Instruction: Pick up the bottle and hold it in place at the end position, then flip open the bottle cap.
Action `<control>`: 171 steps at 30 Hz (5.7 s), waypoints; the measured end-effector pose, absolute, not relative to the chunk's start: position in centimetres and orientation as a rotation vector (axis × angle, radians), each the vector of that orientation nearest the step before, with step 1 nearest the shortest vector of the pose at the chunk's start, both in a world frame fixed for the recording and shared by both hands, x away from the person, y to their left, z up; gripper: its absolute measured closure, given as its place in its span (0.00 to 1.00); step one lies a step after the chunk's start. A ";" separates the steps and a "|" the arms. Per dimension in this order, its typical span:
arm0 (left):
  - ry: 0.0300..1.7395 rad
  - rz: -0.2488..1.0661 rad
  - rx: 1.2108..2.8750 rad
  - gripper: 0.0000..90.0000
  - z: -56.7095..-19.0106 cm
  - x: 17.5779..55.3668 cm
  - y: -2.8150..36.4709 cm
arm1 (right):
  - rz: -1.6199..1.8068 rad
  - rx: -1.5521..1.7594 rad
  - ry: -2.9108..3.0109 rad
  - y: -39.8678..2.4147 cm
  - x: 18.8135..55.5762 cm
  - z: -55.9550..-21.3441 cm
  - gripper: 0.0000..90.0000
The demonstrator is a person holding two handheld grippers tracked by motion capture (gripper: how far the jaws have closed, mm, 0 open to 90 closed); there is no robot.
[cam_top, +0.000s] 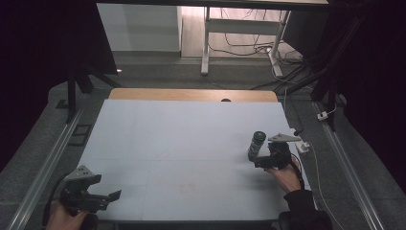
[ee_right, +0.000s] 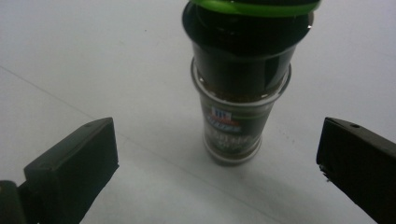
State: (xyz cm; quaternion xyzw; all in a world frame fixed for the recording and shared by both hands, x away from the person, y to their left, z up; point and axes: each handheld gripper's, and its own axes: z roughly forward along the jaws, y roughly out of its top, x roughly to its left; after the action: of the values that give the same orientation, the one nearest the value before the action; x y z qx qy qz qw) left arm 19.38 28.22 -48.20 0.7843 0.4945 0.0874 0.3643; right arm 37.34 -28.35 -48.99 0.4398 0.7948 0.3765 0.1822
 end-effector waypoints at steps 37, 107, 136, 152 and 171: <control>1.266 0.218 2.014 0.04 -48.2 19.3 28.3 | 0.988 1.132 2.289 -27.9 39.5 -49.2 0.59; 1.277 0.207 2.013 0.04 -48.3 19.5 28.3 | 1.115 0.917 2.434 -13.4 40.0 -47.1 0.59; 1.272 0.196 2.008 0.04 -48.3 19.5 28.5 | 1.081 0.909 2.479 -7.3 41.1 -49.9 0.59; 1.267 0.198 2.011 0.04 -48.3 19.4 28.4 | 1.090 0.852 2.456 -7.6 40.9 -50.8 0.59; 1.172 0.246 2.020 0.00 -48.0 20.1 27.3 | 1.094 0.838 2.463 -7.7 41.0 -50.8 0.59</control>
State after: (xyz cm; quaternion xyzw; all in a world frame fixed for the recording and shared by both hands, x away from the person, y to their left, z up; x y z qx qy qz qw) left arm 20.14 27.35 -47.97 0.7934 0.4604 0.0966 0.3862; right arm 41.00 -7.73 -50.85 0.2932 0.8617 0.3825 0.1589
